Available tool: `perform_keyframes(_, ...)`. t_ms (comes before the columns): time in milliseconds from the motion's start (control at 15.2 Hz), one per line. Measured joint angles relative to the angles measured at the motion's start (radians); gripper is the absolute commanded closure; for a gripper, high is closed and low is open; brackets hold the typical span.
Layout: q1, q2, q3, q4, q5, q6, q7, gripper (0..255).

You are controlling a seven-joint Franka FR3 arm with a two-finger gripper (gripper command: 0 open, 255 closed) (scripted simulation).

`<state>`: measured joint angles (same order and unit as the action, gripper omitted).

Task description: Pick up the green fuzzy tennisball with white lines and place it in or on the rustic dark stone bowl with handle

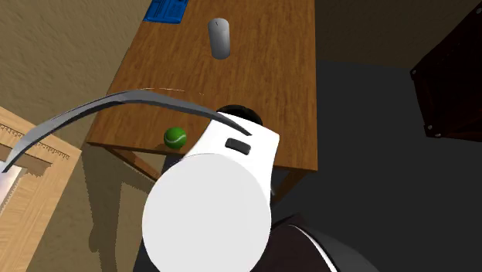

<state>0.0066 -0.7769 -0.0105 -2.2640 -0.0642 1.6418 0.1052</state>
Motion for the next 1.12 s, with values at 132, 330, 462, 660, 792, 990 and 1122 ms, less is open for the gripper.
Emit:
perform_keyframes(132, -0.001, 0.013, 0.002, -0.003, 0.002, 0.017, 0.007, 0)
perform_keyframes(330, -0.006, 0.073, 0.016, -0.023, 0.011, 0.101, 0.049, 0)
perform_keyframes(462, -0.009, 0.113, 0.029, -0.044, 0.018, 0.165, 0.084, 0)
perform_keyframes(660, -0.016, 0.196, 0.046, -0.054, 0.026, 0.265, 0.133, 0)
perform_keyframes(792, -0.019, 0.251, 0.059, -0.043, 0.030, 0.314, 0.169, 0)
perform_keyframes(990, -0.027, 0.358, 0.075, -0.026, 0.030, 0.412, 0.219, 0)
perform_keyframes(1122, -0.034, 0.425, 0.082, -0.004, 0.027, 0.463, 0.248, 0)
